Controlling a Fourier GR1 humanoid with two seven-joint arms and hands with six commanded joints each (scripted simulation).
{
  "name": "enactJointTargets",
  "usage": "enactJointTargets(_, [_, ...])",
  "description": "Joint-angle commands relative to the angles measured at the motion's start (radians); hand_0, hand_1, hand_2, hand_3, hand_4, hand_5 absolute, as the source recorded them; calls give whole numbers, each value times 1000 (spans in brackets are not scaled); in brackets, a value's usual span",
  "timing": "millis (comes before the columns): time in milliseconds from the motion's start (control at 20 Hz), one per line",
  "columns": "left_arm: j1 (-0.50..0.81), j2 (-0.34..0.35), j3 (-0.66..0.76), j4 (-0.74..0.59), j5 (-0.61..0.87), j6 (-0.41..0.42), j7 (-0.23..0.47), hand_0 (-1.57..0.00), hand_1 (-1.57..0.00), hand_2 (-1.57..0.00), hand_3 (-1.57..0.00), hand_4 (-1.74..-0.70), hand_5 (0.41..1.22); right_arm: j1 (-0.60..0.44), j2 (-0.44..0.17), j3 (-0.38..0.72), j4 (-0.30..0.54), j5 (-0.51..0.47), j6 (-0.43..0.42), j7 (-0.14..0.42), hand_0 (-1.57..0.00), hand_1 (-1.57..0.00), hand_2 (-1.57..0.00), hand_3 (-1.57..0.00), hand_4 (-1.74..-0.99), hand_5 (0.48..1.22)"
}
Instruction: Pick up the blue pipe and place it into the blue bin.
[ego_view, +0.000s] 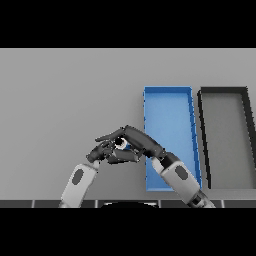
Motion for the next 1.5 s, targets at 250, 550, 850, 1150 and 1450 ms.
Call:
enactJointTargets(250, [1,-19,18,13,-32,-8,73,-195,-179,-173,-156,-996,770,-1,-6,13,-16,29,-27,2,-1569,-1569,-1569,-1567,-1740,1218])
enactJointTargets(550, [23,-20,16,13,-29,-5,86,-50,-46,-45,-40,-947,513,6,6,8,-4,-1,-34,-44,-1570,-1570,-1570,-1570,-1741,1220])
enactJointTargets(850, [24,-15,19,19,-36,-4,111,-12,-11,-11,-10,-909,464,-113,32,-115,-55,-205,-103,89,-1571,-1571,-1571,-1571,-1741,1221])
enactJointTargets(1150, [24,-17,16,26,-41,-4,119,-3,-2,-2,-2,-905,435,-402,-98,-301,-1,-417,-194,104,-1571,-1571,-1571,-1571,-1741,1221])
enactJointTargets(1450, [24,-4,24,14,-36,-9,132,0,0,0,0,-890,421,-499,-276,-465,135,-375,-281,122,-1571,-1571,-1571,-1571,-1741,1221])
